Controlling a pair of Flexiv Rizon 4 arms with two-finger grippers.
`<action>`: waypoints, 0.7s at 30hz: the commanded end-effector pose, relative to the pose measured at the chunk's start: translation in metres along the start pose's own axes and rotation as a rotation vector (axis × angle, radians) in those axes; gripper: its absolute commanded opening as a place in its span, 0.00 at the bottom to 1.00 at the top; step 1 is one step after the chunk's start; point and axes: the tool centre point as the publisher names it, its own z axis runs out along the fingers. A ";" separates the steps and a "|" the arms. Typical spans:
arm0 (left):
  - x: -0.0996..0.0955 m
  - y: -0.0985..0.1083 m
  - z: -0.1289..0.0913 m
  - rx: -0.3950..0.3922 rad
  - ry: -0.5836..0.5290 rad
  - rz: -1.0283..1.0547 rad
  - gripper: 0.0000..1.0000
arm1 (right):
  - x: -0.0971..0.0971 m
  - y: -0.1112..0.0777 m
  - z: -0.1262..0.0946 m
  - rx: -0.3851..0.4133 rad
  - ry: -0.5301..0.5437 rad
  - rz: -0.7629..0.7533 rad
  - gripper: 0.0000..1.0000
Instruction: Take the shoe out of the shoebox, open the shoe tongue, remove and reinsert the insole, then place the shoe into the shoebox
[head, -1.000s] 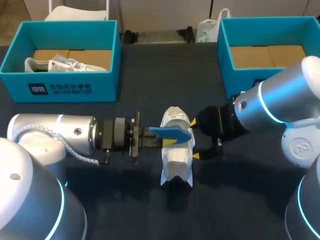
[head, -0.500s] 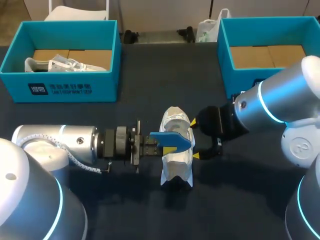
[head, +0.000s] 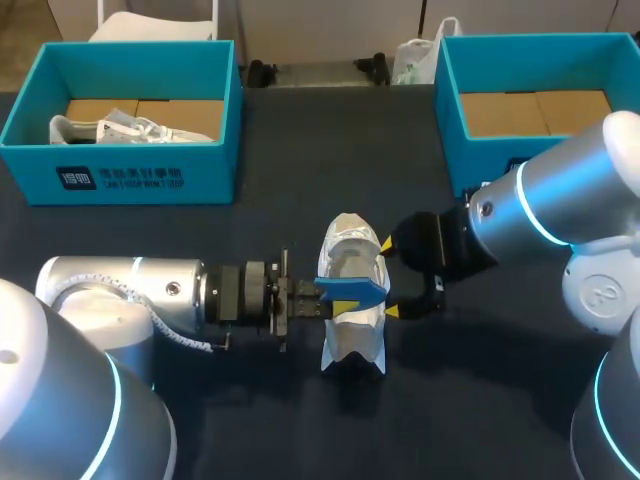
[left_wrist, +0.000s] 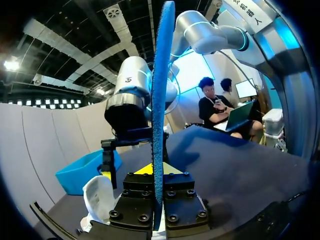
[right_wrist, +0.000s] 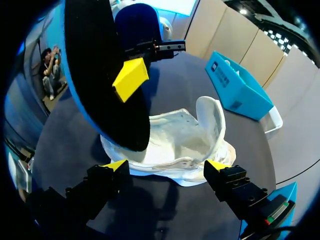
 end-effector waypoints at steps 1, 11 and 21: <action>-0.004 0.009 0.009 0.000 -0.005 0.010 0.00 | 0.001 0.001 0.001 0.003 -0.003 0.000 1.00; -0.007 0.030 0.014 -0.043 -0.006 0.085 0.00 | 0.001 0.001 0.001 0.003 -0.003 0.000 1.00; -0.016 0.049 0.020 -0.064 -0.018 0.130 0.00 | 0.001 0.001 0.001 0.003 -0.003 0.000 1.00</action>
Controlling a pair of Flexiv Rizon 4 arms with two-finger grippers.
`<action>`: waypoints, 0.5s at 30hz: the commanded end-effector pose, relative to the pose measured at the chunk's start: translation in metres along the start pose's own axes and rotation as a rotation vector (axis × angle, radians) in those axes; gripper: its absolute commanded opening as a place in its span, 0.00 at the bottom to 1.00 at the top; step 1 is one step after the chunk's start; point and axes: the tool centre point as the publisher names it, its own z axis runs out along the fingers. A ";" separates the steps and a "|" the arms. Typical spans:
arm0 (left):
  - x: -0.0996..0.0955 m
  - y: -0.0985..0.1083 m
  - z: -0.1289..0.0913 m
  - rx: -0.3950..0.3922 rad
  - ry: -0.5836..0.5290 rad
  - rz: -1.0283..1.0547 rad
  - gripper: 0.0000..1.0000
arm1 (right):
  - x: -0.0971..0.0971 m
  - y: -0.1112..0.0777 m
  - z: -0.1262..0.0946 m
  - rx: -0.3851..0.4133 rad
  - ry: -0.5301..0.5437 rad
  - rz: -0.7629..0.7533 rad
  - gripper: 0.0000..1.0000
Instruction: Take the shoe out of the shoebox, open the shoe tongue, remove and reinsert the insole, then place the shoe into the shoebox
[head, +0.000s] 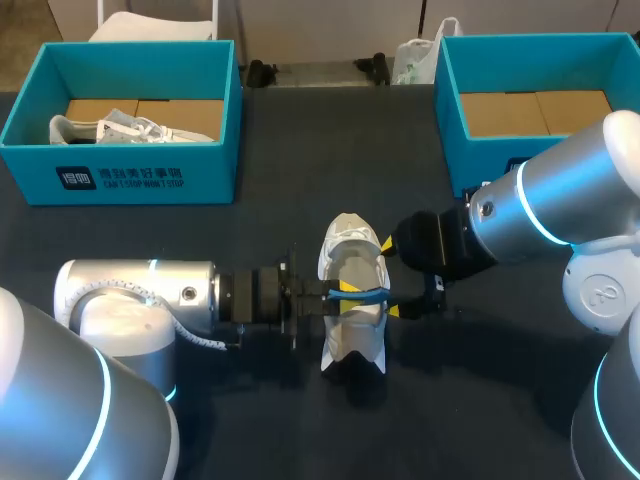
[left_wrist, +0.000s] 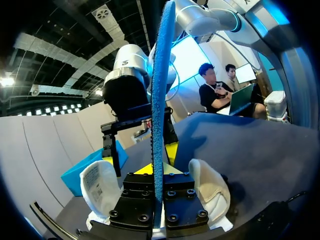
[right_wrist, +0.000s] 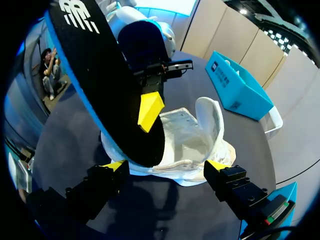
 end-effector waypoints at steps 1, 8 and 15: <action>-0.002 0.011 0.010 -0.011 0.008 0.009 0.00 | 0.001 0.001 0.001 0.002 -0.003 0.000 1.00; -0.004 0.021 0.011 -0.043 0.011 0.017 0.00 | 0.001 0.001 0.001 0.002 -0.003 0.000 1.00; -0.003 0.032 0.007 -0.073 0.010 0.012 0.00 | 0.001 0.001 0.001 0.002 -0.003 0.000 1.00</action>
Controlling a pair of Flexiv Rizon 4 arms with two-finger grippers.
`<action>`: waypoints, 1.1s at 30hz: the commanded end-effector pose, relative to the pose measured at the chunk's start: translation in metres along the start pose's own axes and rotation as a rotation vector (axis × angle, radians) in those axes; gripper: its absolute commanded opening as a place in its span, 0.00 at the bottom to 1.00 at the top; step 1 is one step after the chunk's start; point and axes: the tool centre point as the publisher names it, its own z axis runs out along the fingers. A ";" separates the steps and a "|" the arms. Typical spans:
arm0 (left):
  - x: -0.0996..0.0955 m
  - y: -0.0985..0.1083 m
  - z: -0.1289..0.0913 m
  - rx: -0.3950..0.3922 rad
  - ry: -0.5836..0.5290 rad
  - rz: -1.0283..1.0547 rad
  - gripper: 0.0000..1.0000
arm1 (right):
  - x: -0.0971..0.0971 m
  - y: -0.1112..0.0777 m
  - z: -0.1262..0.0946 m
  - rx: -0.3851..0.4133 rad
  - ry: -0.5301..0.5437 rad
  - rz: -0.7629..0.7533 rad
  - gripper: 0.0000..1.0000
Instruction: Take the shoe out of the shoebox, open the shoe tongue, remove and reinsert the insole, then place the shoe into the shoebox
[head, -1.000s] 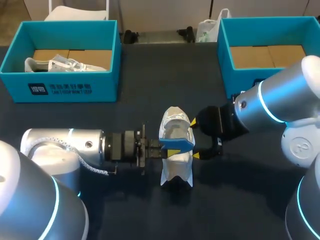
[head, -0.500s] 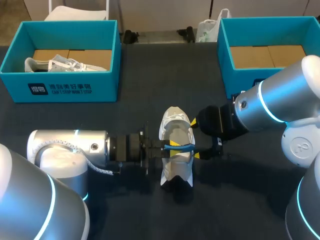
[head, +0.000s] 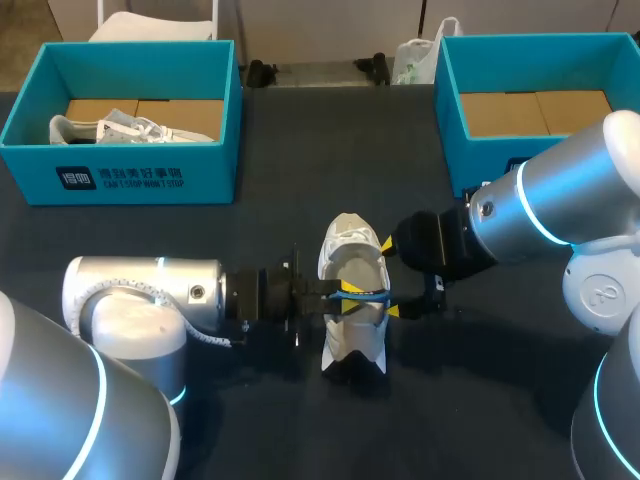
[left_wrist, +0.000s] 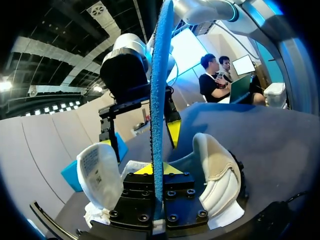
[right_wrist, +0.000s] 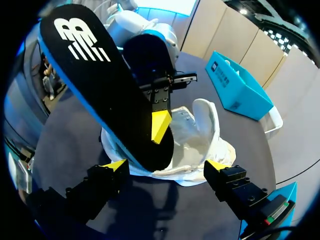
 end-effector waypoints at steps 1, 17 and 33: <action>0.000 0.005 0.003 -0.014 0.005 0.001 0.00 | 0.001 0.001 0.001 0.002 -0.003 0.000 1.00; -0.011 -0.028 -0.005 0.023 -0.012 0.013 0.38 | 0.001 0.001 0.001 0.002 -0.003 0.000 1.00; 0.003 -0.029 -0.013 -0.009 0.004 -0.023 0.00 | 0.001 0.001 0.001 0.002 -0.003 0.000 1.00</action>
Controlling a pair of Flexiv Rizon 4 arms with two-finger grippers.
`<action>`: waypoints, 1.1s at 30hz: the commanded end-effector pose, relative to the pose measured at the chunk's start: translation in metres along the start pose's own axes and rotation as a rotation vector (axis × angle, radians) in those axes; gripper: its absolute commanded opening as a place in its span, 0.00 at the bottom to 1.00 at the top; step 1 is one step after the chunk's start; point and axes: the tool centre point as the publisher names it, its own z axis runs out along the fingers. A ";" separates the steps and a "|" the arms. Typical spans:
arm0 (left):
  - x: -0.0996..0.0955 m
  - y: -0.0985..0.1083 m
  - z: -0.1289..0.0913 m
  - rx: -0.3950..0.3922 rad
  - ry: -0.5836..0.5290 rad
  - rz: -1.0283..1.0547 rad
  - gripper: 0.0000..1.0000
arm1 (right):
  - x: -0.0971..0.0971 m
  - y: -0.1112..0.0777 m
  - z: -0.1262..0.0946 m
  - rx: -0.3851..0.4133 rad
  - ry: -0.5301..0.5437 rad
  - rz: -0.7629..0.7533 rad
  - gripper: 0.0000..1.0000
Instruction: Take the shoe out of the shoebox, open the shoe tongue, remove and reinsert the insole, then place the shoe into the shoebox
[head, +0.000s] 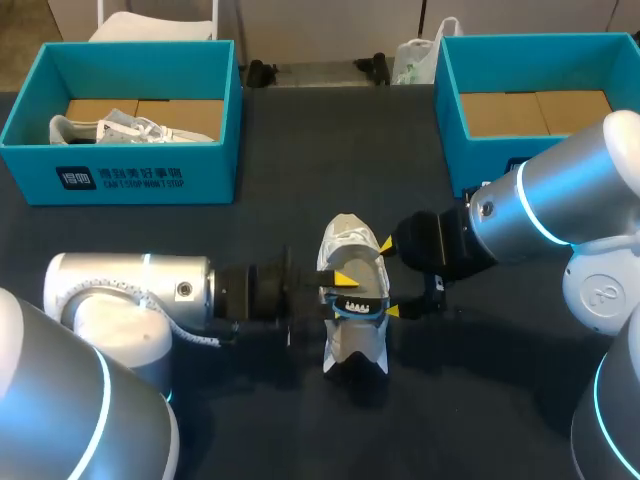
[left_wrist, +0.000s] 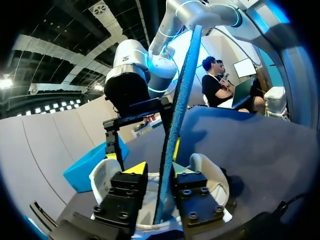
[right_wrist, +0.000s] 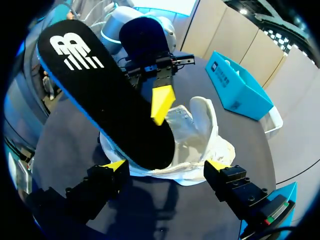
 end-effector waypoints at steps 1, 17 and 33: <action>0.003 0.001 0.004 -0.011 0.008 -0.006 0.00 | 0.001 0.001 0.001 0.002 -0.003 0.000 1.00; 0.002 0.036 0.011 -0.081 0.029 0.096 0.00 | 0.001 0.001 0.001 0.002 -0.003 0.000 1.00; 0.002 0.017 -0.002 -0.052 0.019 0.092 0.29 | 0.001 0.001 0.001 0.002 -0.003 0.000 1.00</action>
